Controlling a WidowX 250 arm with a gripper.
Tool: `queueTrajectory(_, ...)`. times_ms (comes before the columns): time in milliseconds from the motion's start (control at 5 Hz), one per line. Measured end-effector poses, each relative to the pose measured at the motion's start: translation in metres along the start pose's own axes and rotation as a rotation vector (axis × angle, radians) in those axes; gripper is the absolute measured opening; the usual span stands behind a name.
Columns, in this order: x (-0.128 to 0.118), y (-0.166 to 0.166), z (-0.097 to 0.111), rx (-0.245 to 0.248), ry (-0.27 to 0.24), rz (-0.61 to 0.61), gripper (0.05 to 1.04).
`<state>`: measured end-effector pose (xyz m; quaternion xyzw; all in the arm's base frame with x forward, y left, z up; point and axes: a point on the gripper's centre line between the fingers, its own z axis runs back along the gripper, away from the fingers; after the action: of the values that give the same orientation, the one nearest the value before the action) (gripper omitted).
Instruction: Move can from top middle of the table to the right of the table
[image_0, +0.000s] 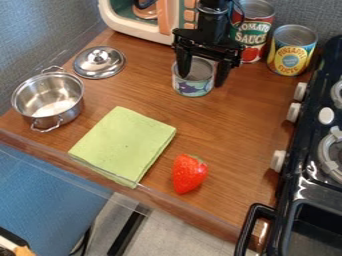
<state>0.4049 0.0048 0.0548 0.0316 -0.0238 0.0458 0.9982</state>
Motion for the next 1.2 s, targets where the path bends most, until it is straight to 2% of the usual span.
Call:
queueTrajectory(200, 0.0031, 0.0003, -0.0009, 0.008, -0.007, -0.007, 0.95)
queueTrajectory(600, 0.008, -0.0009, -0.0024, 0.035, -0.009, -0.016, 0.408)
queueTrajectory(800, 0.01, -0.002, -0.0018, 0.042, -0.008, -0.012, 0.199)
queueTrajectory(1000, 0.0107, 0.0019, -0.001, 0.067, -0.003, -0.002, 0.085)
queueTrajectory(1200, 0.0105, 0.0061, 0.0, 0.062, 0.002, 0.014, 0.067)
